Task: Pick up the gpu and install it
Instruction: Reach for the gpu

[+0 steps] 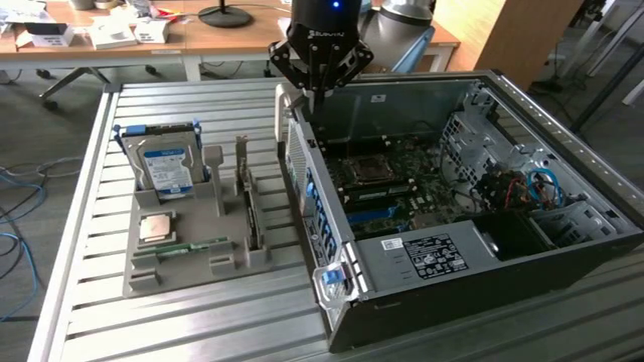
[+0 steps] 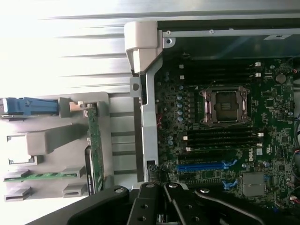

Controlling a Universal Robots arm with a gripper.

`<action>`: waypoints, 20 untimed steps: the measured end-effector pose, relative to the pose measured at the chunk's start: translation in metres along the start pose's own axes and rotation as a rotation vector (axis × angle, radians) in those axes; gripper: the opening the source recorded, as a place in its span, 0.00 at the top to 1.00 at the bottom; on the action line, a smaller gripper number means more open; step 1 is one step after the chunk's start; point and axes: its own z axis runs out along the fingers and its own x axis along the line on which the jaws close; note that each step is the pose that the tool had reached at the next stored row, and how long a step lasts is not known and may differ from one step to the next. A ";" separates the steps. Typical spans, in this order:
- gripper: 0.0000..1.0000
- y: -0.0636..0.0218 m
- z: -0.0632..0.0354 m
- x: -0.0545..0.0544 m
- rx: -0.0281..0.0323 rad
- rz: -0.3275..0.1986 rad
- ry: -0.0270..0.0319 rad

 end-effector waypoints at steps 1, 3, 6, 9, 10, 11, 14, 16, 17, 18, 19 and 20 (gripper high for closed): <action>0.89 -0.0001 -0.0001 0.002 0.0000 0.000 0.0001; 0.89 -0.0004 -0.0001 0.005 0.0000 0.000 0.0000; 0.89 -0.0007 -0.0002 0.009 0.0000 0.000 0.0001; 0.89 -0.0010 -0.0003 0.014 0.0000 0.000 0.0000; 0.89 -0.0011 -0.0003 0.015 0.0000 0.000 0.0000; 0.89 -0.0012 -0.0003 0.017 0.0000 0.000 0.0000; 0.89 -0.0016 -0.0004 0.021 0.0001 0.000 0.0000; 0.89 -0.0019 -0.0005 0.025 0.0000 0.000 0.0000; 0.89 -0.0020 -0.0005 0.026 0.0000 0.000 0.0000; 0.89 -0.0021 -0.0005 0.028 0.0000 0.000 0.0000; 0.89 -0.0022 -0.0006 0.030 0.0001 0.000 0.0001; 0.89 -0.0024 -0.0006 0.032 0.0001 0.000 0.0001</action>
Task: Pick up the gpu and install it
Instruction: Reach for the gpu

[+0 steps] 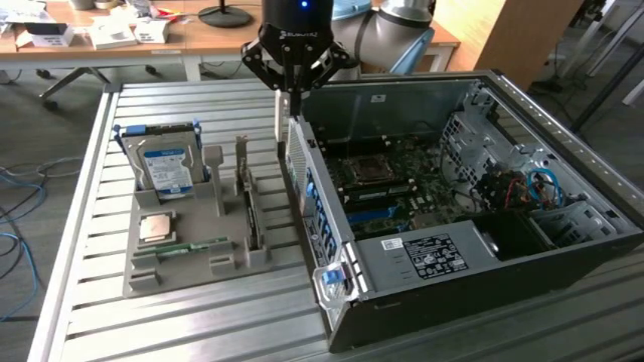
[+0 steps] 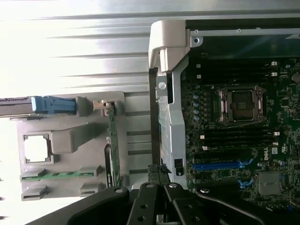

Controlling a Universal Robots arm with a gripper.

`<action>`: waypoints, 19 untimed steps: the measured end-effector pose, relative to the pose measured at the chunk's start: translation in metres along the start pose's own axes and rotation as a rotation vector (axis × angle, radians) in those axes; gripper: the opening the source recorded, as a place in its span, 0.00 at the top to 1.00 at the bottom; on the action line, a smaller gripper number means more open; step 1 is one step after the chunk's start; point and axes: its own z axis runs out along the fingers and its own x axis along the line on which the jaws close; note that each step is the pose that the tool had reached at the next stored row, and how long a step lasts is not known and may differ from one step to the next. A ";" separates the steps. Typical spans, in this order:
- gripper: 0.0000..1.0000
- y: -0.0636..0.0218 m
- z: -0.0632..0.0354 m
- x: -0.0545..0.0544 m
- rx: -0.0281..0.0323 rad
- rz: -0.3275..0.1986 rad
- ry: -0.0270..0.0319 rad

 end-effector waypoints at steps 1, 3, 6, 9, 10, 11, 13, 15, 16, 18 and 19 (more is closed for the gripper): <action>0.89 -0.0001 0.0000 0.002 0.0000 0.000 -0.0001; 0.89 -0.0004 -0.0001 0.005 0.0000 0.000 0.0000; 0.89 -0.0008 -0.0002 0.012 0.0000 0.000 0.0000; 0.89 -0.0012 -0.0002 0.017 -0.0001 0.000 0.0000; 0.89 -0.0013 -0.0002 0.019 0.0000 0.000 0.0000; 0.89 -0.0014 -0.0003 0.021 -0.0001 0.000 0.0000; 0.89 -0.0017 -0.0003 0.024 -0.0001 0.000 -0.0001; 0.89 -0.0020 -0.0003 0.028 0.0000 0.000 -0.0001; 0.89 -0.0021 -0.0003 0.030 -0.0001 0.000 -0.0001; 0.89 -0.0024 -0.0004 0.034 0.0000 0.000 0.0000; 0.89 -0.0025 -0.0004 0.035 -0.0001 0.000 -0.0001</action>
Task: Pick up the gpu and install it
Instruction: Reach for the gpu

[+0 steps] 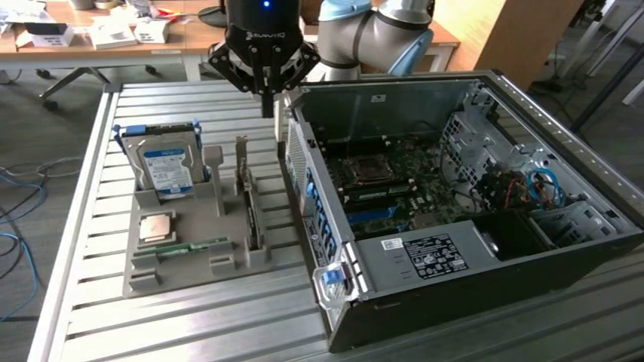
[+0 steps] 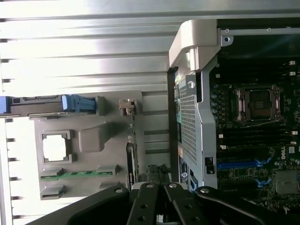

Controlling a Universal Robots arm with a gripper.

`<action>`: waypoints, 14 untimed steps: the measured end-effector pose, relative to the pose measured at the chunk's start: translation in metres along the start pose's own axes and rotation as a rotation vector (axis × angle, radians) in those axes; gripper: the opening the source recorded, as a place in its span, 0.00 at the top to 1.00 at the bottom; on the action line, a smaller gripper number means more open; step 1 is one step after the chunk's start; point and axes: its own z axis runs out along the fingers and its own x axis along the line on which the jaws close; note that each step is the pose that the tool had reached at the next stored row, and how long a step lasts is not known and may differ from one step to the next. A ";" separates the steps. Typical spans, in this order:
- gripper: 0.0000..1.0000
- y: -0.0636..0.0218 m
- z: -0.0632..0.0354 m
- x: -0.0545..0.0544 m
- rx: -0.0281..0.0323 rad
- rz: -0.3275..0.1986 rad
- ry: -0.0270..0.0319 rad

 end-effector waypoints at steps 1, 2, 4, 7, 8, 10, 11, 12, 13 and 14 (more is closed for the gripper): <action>0.89 -0.0001 -0.0001 0.002 0.0001 0.000 0.0001; 0.89 -0.0001 -0.0001 0.002 0.0001 0.000 0.0001; 0.89 -0.0002 0.0000 0.003 0.0000 0.000 0.0001; 0.89 -0.0003 -0.0001 0.004 0.0001 0.000 0.0002; 0.89 -0.0004 -0.0001 0.006 0.0001 0.000 0.0001; 0.89 -0.0006 0.0000 0.009 0.0001 0.000 0.0001; 0.89 -0.0007 -0.0001 0.010 0.0001 0.000 0.0001; 0.89 -0.0008 0.0000 0.012 0.0000 0.000 0.0001; 0.89 -0.0009 0.0000 0.013 0.0001 0.000 0.0000; 0.89 -0.0010 0.0000 0.015 0.0000 0.000 0.0000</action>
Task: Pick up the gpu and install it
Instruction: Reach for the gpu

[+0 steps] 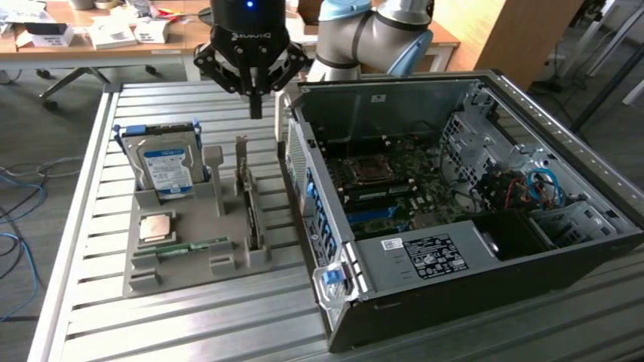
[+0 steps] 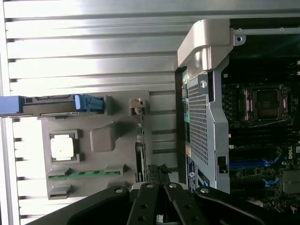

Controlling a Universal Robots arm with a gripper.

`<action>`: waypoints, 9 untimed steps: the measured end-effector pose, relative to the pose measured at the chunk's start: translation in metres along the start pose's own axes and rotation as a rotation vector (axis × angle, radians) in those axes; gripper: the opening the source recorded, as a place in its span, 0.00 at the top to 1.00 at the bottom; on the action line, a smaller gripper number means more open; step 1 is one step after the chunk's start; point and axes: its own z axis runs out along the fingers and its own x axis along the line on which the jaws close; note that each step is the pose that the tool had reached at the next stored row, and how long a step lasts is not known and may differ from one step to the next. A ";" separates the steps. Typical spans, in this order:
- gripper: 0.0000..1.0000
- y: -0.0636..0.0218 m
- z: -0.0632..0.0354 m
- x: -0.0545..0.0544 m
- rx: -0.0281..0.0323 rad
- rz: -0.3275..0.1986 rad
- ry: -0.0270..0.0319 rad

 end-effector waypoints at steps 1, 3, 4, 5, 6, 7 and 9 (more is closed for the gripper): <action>0.89 -0.0001 0.0000 0.001 0.0000 0.000 0.0000; 0.89 -0.0002 0.0000 0.003 0.0000 0.000 0.0000; 0.89 -0.0003 0.0000 0.004 0.0000 0.000 0.0000; 0.89 -0.0003 0.0000 0.005 0.0000 0.000 0.0000; 0.89 -0.0004 0.0000 0.005 0.0000 0.000 0.0000; 0.89 -0.0004 0.0000 0.005 -0.0001 0.000 0.0000; 0.89 -0.0004 0.0000 0.005 0.0000 0.000 0.0000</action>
